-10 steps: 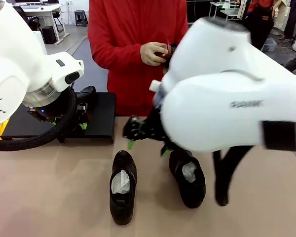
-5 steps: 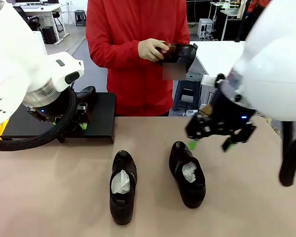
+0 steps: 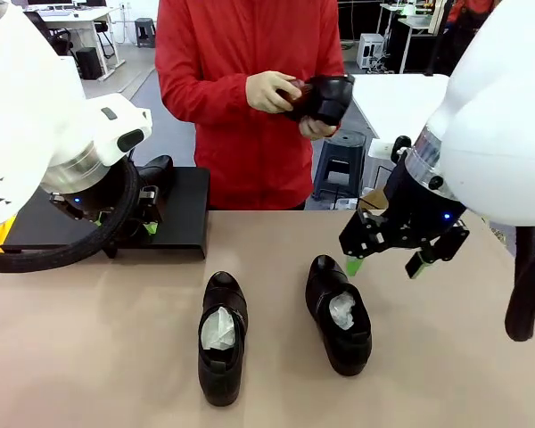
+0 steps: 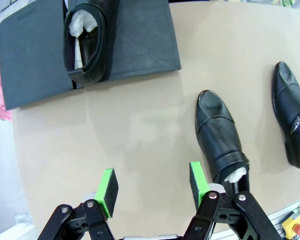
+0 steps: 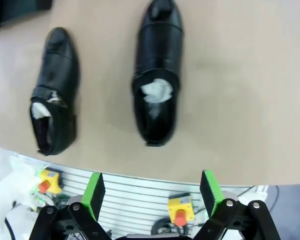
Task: Organize the shoes by placing them on the stand.
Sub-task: Place the Shoe from the middle of the table onto the Shoes Stand.
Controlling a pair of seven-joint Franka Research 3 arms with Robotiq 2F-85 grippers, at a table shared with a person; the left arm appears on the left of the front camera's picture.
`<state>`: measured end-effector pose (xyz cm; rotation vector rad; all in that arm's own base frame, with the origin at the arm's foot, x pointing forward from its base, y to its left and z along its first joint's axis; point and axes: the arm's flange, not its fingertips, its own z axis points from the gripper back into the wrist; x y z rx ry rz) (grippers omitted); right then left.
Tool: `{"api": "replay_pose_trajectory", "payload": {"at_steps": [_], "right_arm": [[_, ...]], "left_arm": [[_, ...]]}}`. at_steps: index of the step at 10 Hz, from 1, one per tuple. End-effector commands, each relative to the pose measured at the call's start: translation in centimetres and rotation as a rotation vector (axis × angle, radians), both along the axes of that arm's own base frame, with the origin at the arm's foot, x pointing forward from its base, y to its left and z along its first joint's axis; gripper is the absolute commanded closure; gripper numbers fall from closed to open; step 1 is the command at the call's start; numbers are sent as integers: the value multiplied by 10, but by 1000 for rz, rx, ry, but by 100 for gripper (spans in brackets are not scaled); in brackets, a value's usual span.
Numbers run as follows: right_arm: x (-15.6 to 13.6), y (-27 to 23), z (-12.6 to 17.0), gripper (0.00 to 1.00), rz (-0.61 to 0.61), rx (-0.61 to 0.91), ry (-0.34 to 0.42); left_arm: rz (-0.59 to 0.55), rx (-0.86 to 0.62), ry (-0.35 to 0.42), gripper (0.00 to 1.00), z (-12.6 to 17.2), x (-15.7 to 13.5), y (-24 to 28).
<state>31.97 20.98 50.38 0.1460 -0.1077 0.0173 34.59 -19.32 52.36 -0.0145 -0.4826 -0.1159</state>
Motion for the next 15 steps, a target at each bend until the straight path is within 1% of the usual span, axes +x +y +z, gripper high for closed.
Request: {"api": "replay_pose_trajectory", "payload": {"at_steps": [1,2,3,5,6,7,8,9,10,13,15], "right_arm": [[9,-65,3,0,-43,-164,38],[5,-97,3,0,-63,-189,55],[5,-122,-1,0,-45,-170,74],[8,-164,-19,0,-3,-130,139],[8,-181,-28,0,-51,-85,151],[8,-154,-14,0,-51,-147,119],[8,-154,-14,0,-51,-147,119],[8,-154,-14,0,-51,-147,119],[8,-154,-14,0,-51,-147,119],[8,-154,-14,0,-51,-147,119],[8,-154,-14,0,-51,-147,119]], "left_arm": [[4,-1,-1,26,1,0,1],[4,-1,-1,26,1,0,1],[4,-1,-1,26,1,0,1],[4,-1,-1,26,1,0,1],[0,0,0,26,0,0,0],[-17,15,8,26,-5,-16,-13],[-26,39,20,26,-8,-31,-31],[-44,33,52,26,-14,-43,-48],[-58,-10,88,26,-17,-52,-59],[-78,-15,177,26,-40,-66,-63],[-83,-56,239,26,-71,-73,-67]]}}
